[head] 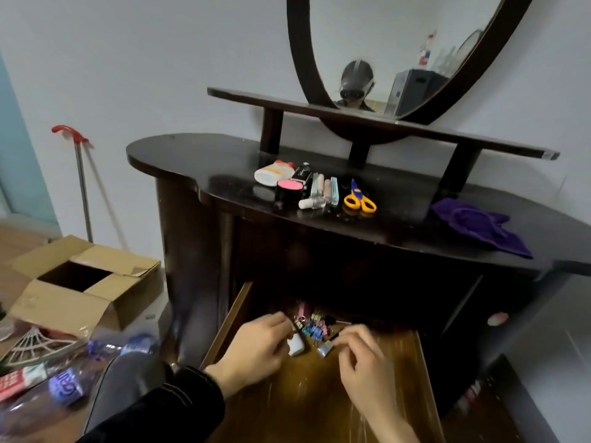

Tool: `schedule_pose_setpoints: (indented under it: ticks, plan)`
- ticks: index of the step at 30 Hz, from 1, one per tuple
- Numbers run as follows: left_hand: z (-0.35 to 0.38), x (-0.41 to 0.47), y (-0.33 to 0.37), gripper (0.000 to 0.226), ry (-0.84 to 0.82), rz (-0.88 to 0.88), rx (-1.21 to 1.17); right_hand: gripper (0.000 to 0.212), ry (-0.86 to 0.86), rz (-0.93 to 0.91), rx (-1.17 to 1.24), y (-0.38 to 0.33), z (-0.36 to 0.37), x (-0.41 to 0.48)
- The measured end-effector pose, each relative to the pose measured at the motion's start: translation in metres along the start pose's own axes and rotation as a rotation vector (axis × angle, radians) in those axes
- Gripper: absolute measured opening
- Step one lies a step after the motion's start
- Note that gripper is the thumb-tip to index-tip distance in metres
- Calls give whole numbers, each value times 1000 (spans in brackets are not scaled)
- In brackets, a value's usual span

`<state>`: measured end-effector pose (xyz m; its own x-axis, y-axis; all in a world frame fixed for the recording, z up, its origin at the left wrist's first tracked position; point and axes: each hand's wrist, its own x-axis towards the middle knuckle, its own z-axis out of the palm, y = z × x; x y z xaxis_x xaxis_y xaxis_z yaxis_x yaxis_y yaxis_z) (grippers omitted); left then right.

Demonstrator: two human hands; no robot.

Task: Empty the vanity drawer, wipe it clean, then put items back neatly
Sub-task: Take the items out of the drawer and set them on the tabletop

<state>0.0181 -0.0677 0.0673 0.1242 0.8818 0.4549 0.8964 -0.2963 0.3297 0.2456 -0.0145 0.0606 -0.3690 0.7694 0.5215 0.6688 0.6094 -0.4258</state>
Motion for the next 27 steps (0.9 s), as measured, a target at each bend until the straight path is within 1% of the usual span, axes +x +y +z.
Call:
schedule_pose_setpoints:
  ticks: [2, 3, 5, 6, 10, 14, 16, 18, 19, 22, 24, 27]
  plan:
    - [24, -8, -11, 18, -207, -192, -13, 25, -176, 147, -27, 19, 21, -9]
    - [31, -7, -13, 21, -275, -263, -49, 25, -259, 220, -35, 27, 30, -10]
    - [41, 1, -15, 19, -313, -353, -144, 23, -398, 363, -6, 41, 42, -8]
    - [44, 7, -15, 18, -308, -384, -176, 23, -428, 420, 28, 48, 47, -7]
    - [59, 21, -13, 17, -299, -456, -245, 23, -388, 539, 111, 64, 64, -6]
    - [70, 19, -18, 20, -363, -478, -203, 19, -398, 592, 153, 70, 77, -5]
    - [71, 17, -20, 21, -382, -473, -169, 19, -403, 592, 148, 68, 84, -1]
    - [72, 15, -21, 21, -386, -460, -138, 22, -417, 540, 66, 64, 91, 5]
    - [72, 15, -21, 20, -386, -451, -127, 26, -422, 504, 7, 62, 95, 9]
    - [74, 14, -20, 17, -384, -420, -97, 47, -455, 392, -162, 63, 105, 23]
    - [76, 14, -20, 17, -398, -406, -79, 54, -485, 309, -268, 68, 111, 28]
    - [76, 13, -20, 20, -414, -398, -77, 52, -519, 223, -362, 76, 116, 24]
